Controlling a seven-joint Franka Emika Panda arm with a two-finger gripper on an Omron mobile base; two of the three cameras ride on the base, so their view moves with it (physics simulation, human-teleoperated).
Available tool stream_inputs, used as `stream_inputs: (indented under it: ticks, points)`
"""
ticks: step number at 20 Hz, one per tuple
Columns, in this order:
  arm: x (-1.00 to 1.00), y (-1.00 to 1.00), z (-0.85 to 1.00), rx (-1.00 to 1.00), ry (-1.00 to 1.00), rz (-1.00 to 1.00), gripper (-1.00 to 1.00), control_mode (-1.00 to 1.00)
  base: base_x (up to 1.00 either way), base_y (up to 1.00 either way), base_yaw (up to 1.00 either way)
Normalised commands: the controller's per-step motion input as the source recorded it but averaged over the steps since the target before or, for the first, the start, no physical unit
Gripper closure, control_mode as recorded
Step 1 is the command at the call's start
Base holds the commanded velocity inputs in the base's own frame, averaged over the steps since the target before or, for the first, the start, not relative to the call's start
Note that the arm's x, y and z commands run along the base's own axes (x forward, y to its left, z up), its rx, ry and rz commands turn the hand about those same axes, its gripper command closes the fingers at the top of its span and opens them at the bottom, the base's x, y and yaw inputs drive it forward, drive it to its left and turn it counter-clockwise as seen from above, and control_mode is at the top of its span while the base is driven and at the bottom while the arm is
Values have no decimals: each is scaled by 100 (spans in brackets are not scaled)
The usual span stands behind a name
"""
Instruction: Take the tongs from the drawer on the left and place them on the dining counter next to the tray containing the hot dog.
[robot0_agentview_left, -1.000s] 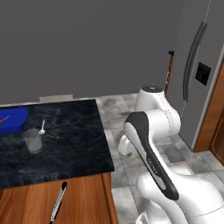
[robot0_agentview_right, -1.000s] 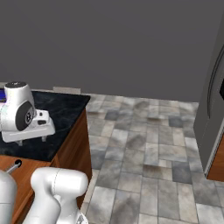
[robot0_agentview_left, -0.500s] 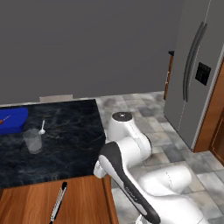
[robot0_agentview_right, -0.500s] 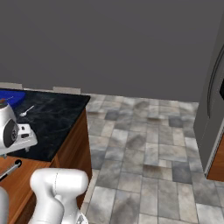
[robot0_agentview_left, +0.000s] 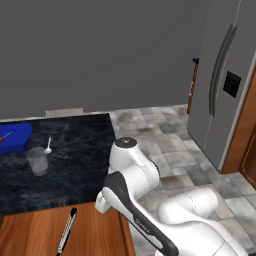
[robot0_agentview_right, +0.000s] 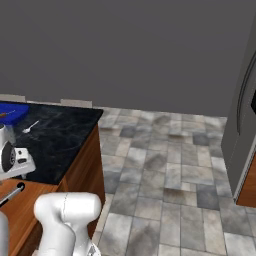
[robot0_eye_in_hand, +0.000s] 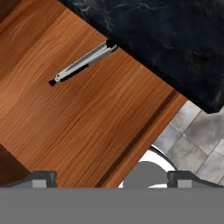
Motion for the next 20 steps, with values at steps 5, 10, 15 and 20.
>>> stream_inputs:
  ticks: [5,10,15,20]
  points:
    - [70,14,-35,3,46,0,-100,-100,0,0,0]
    - [25,14,-44,1,29,-9,-100,-100,0,0,0]
    - [2,28,-32,-6,10,-18,-100,-100,0,0,0]
    - [1,41,-18,-9,2,-22,-100,-100,0,0,0]
